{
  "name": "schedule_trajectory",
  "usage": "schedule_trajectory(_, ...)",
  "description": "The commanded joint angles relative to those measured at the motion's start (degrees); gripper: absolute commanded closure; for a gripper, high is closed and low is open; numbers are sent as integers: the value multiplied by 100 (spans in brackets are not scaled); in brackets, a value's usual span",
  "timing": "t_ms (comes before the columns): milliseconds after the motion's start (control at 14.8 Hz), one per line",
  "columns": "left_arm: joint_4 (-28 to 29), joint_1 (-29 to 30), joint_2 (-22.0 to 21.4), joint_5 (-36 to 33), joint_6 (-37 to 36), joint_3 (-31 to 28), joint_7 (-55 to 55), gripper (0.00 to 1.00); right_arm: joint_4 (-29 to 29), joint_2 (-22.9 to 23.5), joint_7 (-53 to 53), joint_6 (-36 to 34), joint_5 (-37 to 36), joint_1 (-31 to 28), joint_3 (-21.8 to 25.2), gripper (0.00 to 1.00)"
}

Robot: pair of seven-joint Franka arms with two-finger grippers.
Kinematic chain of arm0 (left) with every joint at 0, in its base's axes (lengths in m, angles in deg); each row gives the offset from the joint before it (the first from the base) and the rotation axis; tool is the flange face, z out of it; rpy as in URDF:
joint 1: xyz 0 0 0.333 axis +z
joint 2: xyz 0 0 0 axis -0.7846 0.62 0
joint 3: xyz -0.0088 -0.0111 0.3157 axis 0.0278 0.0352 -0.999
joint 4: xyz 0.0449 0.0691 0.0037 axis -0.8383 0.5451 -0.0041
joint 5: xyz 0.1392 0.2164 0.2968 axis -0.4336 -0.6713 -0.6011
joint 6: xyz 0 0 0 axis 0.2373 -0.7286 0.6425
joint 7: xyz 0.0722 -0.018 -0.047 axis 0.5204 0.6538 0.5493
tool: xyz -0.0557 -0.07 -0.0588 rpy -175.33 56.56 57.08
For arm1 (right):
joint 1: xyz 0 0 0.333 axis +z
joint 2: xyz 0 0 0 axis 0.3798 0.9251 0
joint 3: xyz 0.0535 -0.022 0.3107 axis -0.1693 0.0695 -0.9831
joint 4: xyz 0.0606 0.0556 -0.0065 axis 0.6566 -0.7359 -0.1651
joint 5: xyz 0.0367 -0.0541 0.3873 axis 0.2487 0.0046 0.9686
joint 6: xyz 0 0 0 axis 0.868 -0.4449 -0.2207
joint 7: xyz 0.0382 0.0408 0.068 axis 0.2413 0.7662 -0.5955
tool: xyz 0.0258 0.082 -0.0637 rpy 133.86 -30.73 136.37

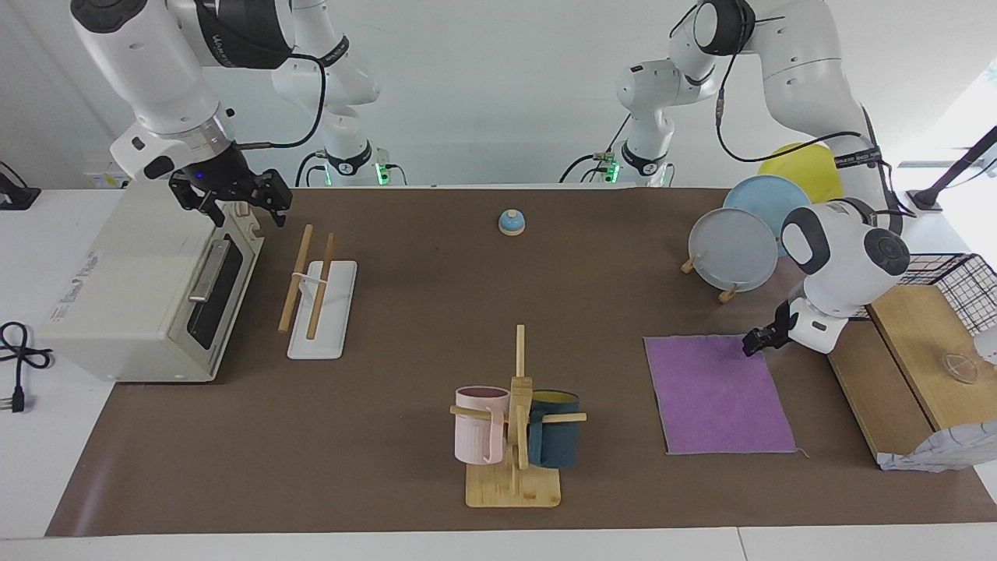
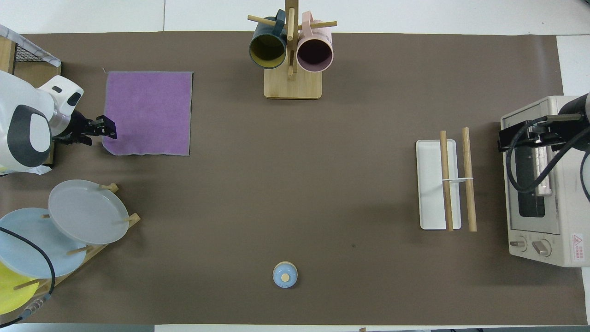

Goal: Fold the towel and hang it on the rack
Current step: 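Move the left gripper to the near edge of the purple towel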

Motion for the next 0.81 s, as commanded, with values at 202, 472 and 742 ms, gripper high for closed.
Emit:
schedule_trajectory(202,98,54,19,-47,36,42,-47,93,-46,-71,-90,-98,111,-84,-44,0)
schedule_trajectory(472,115,63,2,-47,-26,42,-47,100,-46,-71,-90,-107,111,-84,-44,0)
schedule_trajectory(742,-7,19,-24,-47,-175,42,-47,100,-46,-79,-90,-98,111,-84,-44,0)
